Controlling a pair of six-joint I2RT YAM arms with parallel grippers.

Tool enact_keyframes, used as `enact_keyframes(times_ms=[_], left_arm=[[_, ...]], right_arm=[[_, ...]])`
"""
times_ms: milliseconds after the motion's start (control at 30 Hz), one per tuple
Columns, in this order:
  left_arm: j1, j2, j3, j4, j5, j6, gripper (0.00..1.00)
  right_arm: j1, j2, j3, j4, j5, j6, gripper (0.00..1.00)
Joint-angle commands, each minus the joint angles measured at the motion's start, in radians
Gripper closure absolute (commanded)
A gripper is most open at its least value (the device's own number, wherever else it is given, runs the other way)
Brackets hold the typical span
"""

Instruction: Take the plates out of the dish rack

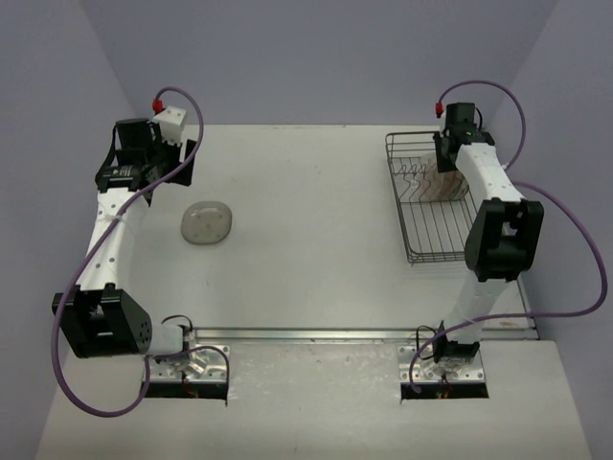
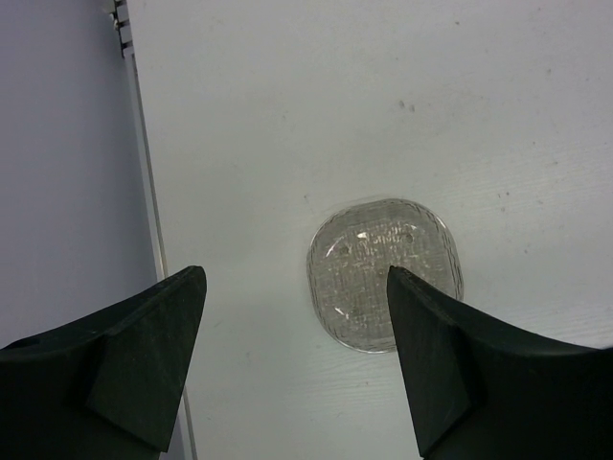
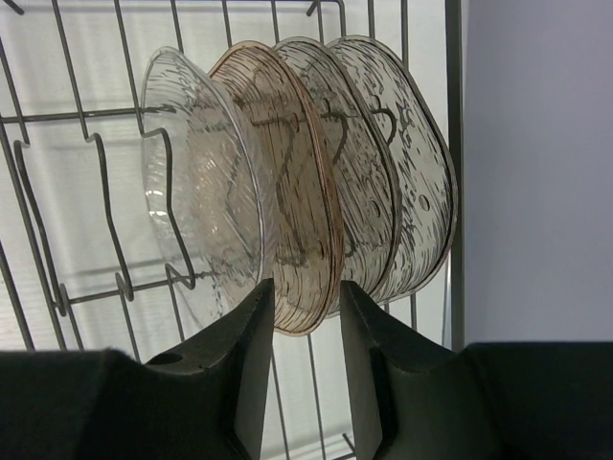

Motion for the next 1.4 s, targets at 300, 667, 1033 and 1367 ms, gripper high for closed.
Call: enact_keyframes(times_ms=[300, 667, 1033, 1367], left_arm=[[0.006, -0.021, -0.005, 0.057, -0.014, -0.02, 0.25], [0.006, -0.001, 0.024, 0.048, -0.002, -0.034, 0.25], [0.006, 0.008, 0.035, 0.041, 0.0, -0.035, 0.24], [0.006, 0.011, 0.046, 0.029, 0.011, -0.04, 0.16]], right_arm=[[0.002, -0.025, 0.002, 0.024, -0.015, 0.195, 0.71], [0.003, 0.047, 0.012, 0.042, 0.0, 0.233, 0.74], [0.058, 0.012, -0.062, 0.148, 0.085, 0.201, 1.0], [0.241, -0.159, -0.123, 0.425, 0.292, -0.083, 1.0]])
